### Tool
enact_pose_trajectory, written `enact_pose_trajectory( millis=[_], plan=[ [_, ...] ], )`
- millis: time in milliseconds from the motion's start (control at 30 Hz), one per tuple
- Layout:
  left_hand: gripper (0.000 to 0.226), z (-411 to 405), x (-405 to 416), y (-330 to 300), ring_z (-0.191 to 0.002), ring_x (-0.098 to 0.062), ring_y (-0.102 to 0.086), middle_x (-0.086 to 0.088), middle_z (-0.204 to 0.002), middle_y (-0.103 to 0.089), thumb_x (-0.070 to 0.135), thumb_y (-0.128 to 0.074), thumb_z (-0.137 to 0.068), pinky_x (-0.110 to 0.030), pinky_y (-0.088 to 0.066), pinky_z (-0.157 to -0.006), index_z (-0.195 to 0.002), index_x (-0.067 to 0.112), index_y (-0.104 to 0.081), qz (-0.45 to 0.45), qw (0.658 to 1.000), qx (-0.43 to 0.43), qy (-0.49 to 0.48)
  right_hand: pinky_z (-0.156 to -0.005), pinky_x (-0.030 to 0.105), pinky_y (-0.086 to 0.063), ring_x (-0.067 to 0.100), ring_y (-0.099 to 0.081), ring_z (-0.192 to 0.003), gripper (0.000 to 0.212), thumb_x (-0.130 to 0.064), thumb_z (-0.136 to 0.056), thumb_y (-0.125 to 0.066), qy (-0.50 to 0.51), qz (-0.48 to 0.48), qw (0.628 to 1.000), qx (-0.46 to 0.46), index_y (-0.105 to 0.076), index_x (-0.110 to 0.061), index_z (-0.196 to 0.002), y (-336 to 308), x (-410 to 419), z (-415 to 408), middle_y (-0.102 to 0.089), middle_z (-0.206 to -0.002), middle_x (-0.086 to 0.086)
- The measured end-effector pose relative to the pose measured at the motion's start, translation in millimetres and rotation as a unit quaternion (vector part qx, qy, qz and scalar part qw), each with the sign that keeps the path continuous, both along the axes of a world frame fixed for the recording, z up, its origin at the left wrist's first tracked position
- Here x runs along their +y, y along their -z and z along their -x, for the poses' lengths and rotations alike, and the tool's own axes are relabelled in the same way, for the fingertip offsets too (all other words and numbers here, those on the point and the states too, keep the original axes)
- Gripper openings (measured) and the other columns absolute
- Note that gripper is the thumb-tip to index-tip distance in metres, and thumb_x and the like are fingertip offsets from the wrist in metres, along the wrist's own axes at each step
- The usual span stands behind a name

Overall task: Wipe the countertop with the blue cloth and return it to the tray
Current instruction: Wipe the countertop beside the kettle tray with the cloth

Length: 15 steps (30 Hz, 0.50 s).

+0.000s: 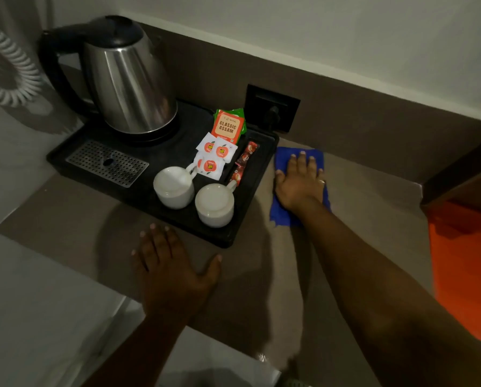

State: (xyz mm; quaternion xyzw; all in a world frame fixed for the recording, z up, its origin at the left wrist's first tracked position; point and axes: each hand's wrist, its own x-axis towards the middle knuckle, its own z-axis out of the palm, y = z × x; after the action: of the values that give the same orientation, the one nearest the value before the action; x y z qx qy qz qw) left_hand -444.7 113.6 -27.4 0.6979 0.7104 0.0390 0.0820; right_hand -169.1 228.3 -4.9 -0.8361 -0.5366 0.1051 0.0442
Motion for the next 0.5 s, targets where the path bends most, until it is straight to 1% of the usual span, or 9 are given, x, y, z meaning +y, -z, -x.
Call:
enact_pose_trajectory(
  millis=[100, 167, 200, 233, 333, 400, 500],
  plan=[
    [0.119, -0.5, -0.8, -5.8, -0.151, -0.039, -0.003, -0.024, -0.164, -0.007, 0.086, -0.023, -0.071, -0.056, -0.003, -0.12, -0.154, 0.002, -0.009, 0.016, 1.0, -0.002, -0.001, -0.12, 0.048, -0.004, 0.026, -0.002, -0.149, 0.067, -0.054, -0.096, -0.017, -0.106, -0.018, 0.994, 0.006, -0.011, -0.017, -0.152, 3.9, -43.7, 24.5, -0.006, -0.163, 0.006],
    [0.119, 0.5, -0.8, -8.0, -0.151, -0.039, -0.002, -0.024, -0.164, -0.006, 0.086, -0.025, -0.072, -0.056, -0.003, -0.12, -0.154, 0.002, -0.009, 0.017, 1.0, -0.005, 0.0, -0.119, 0.046, -0.007, 0.023, -0.007, -0.149, 0.069, -0.06, -0.094, -0.018, -0.145, -0.02, 0.989, 0.007, -0.013, -0.022, -0.152, 1.8, -91.4, -0.1, -0.01, -0.162, 0.002],
    [0.119, 1.0, -1.3, -8.6, -0.151, -0.039, -0.003, -0.024, -0.164, -0.007, 0.086, -0.026, -0.072, -0.056, -0.004, -0.12, -0.154, 0.002, -0.01, 0.018, 1.0, -0.005, 0.0, -0.119, 0.046, -0.009, 0.023, -0.008, -0.148, 0.07, -0.062, -0.094, -0.019, -0.14, -0.023, 0.99, 0.003, -0.015, -0.023, -0.151, 1.4, -114.3, -24.4, -0.011, -0.161, 0.002],
    [0.118, 1.3, -2.4, -9.1, -0.151, -0.04, -0.006, -0.025, -0.163, -0.01, 0.085, -0.028, -0.072, -0.057, -0.006, -0.12, -0.153, 0.001, -0.013, 0.016, 1.0, -0.005, 0.002, -0.12, 0.047, -0.011, 0.024, -0.01, -0.148, 0.069, -0.061, -0.094, -0.02, -0.115, -0.022, 0.993, 0.0, -0.016, -0.022, -0.151, -0.2, -134.9, -51.1, -0.013, -0.161, 0.004],
    [0.117, 0.8, -4.2, -7.5, -0.148, -0.044, -0.016, -0.029, -0.159, -0.02, 0.083, -0.034, -0.073, -0.06, -0.012, -0.118, -0.15, -0.004, -0.022, -0.007, 1.0, -0.016, 0.008, -0.119, 0.052, -0.012, 0.029, -0.009, -0.148, 0.068, -0.057, -0.096, -0.02, 0.025, -0.011, 0.999, -0.02, -0.015, -0.017, -0.151, -3.8, -165.2, -99.7, -0.012, -0.162, 0.009],
    [0.116, 0.2, -4.0, -4.8, -0.147, -0.045, -0.019, -0.031, -0.158, -0.023, 0.081, -0.038, -0.073, -0.061, -0.015, -0.117, -0.149, -0.005, -0.025, -0.015, 1.0, -0.018, 0.009, -0.119, 0.054, -0.01, 0.032, -0.008, -0.148, 0.067, -0.053, -0.097, -0.02, 0.112, -0.007, 0.993, -0.028, -0.014, -0.014, -0.151, -0.6, -153.3, -91.6, -0.011, -0.162, 0.012],
    [0.116, 0.6, -3.5, -2.5, -0.147, -0.046, -0.018, -0.031, -0.158, -0.022, 0.082, -0.035, -0.073, -0.061, -0.014, -0.117, -0.149, -0.005, -0.024, -0.01, 1.0, -0.014, 0.009, -0.117, 0.055, -0.004, 0.035, -0.004, -0.148, 0.07, -0.048, -0.096, -0.022, 0.249, -0.001, 0.969, -0.006, -0.012, -0.007, -0.151, 0.4, -116.9, -36.7, -0.007, -0.162, 0.016]
  ],
)
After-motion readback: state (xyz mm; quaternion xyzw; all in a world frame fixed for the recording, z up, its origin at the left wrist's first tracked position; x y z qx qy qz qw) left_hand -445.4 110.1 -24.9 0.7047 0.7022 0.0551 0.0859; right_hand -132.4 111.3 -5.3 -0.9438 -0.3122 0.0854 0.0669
